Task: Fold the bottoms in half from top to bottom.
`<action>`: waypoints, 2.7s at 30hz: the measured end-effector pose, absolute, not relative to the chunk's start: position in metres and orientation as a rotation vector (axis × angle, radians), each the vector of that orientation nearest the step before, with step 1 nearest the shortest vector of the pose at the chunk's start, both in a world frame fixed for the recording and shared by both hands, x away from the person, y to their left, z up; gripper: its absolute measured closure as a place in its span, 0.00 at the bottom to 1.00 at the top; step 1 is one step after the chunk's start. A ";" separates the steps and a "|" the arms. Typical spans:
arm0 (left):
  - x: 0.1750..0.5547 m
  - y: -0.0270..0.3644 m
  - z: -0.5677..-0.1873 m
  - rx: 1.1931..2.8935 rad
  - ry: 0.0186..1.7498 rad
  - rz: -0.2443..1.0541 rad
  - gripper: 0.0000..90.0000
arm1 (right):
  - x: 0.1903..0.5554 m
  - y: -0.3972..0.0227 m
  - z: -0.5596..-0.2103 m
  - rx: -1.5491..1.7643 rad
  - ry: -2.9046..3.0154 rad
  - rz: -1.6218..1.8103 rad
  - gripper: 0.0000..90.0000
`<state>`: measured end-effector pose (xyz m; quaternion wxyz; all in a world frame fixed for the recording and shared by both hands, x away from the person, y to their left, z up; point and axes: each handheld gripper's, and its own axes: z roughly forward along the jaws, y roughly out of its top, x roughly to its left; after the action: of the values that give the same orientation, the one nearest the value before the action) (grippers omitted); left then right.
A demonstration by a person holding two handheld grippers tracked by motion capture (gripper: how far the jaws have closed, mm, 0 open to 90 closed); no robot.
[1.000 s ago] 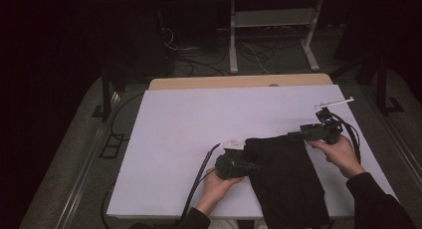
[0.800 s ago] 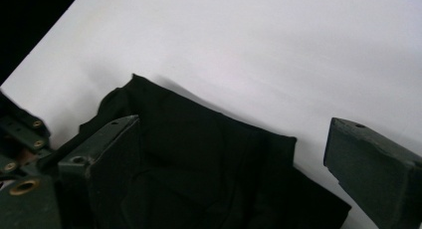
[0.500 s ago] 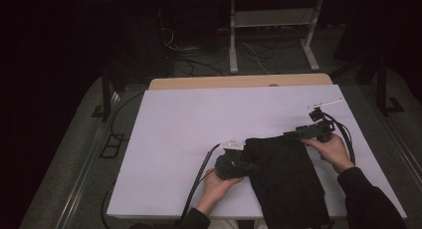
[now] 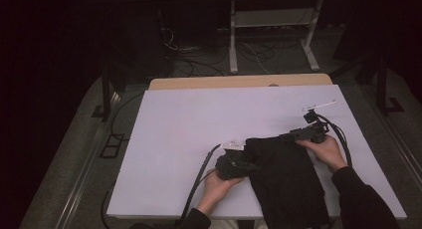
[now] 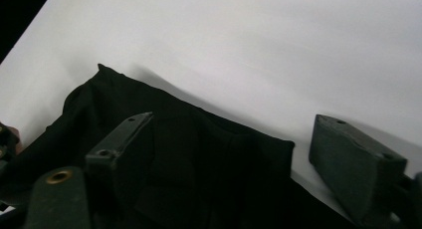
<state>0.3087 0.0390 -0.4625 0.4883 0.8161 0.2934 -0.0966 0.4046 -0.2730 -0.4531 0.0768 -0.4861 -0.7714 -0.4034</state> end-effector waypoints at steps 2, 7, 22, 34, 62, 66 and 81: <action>0.308 0.039 -0.463 1.982 0.715 -0.235 0.95 | 0.404 -0.272 -0.453 -1.454 -2.309 -1.211 0.23; 0.308 0.038 -0.464 1.983 0.713 -0.236 0.95 | 0.405 -0.270 -0.454 -1.433 -2.317 -1.209 0.33; 0.308 0.038 -0.464 1.982 0.713 -0.234 0.95 | 0.400 -0.263 -0.454 -1.416 -2.372 -1.212 0.86; 0.307 0.038 -0.464 1.985 0.710 -0.231 0.95 | 0.390 -0.261 -0.442 -1.437 -2.361 -1.256 0.93; 0.305 0.035 -0.465 2.001 0.707 -0.224 0.95 | 0.344 -0.266 -0.403 -1.354 -2.195 -1.505 0.93; 0.305 0.034 -0.465 2.001 0.708 -0.221 0.95 | 0.333 -0.269 -0.401 -1.332 -2.185 -1.528 0.93; 0.304 0.031 -0.465 2.008 0.704 -0.209 0.95 | 0.297 -0.278 -0.401 -1.260 -2.115 -1.554 0.93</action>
<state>0.3038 0.0314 -0.4653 0.4809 0.8234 0.2886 -0.0858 0.2973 -0.2780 -0.4009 0.1148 -0.4300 -0.7216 -0.5303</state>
